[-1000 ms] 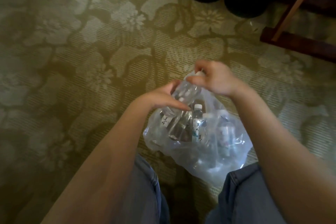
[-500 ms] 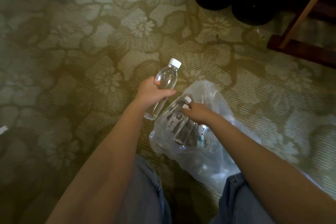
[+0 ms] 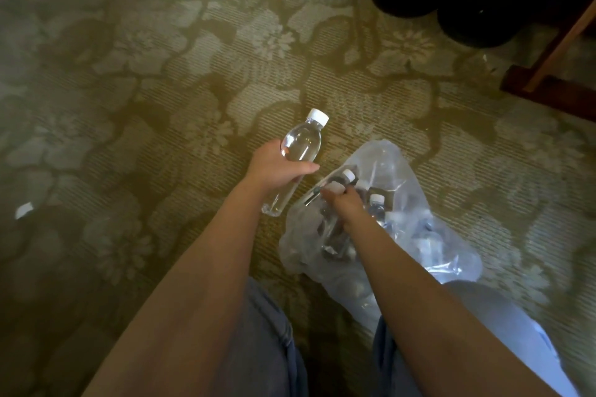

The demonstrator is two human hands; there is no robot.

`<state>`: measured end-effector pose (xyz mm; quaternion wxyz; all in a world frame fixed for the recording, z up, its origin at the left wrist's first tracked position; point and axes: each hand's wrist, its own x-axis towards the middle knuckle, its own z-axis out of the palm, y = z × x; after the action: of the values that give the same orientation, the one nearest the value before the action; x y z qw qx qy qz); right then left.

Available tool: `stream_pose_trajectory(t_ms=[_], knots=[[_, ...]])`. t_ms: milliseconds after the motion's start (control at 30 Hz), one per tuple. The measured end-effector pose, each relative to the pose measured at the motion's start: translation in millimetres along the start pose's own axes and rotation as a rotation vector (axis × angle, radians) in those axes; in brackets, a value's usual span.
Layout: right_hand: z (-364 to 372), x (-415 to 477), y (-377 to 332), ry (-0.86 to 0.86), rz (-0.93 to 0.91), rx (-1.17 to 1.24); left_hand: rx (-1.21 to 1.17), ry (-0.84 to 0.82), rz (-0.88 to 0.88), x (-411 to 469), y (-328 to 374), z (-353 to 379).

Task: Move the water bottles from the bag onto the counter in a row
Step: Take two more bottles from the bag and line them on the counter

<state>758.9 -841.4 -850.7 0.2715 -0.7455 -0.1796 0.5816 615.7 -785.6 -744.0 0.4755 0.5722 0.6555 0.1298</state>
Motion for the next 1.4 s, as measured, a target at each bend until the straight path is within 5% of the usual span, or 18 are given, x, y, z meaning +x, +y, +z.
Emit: stream_pose_trajectory(t_ms=[367,1033,1400], knots=[[-32.2,-109.2,-59.1,0.235,-0.405,-0.234,-0.191,0.118,-0.042,-59.1,64.8,-27.7],[-175.6,-531.2,-369.0,0.304,-0.707,-0.097,-0.291,0.216,0.003,-322.4,392.4,-234.3],[-133.1,-616.8,-462.1,0.327,-0.873,-0.159,-0.274,0.305,0.083,-366.1,430.0,-340.1]])
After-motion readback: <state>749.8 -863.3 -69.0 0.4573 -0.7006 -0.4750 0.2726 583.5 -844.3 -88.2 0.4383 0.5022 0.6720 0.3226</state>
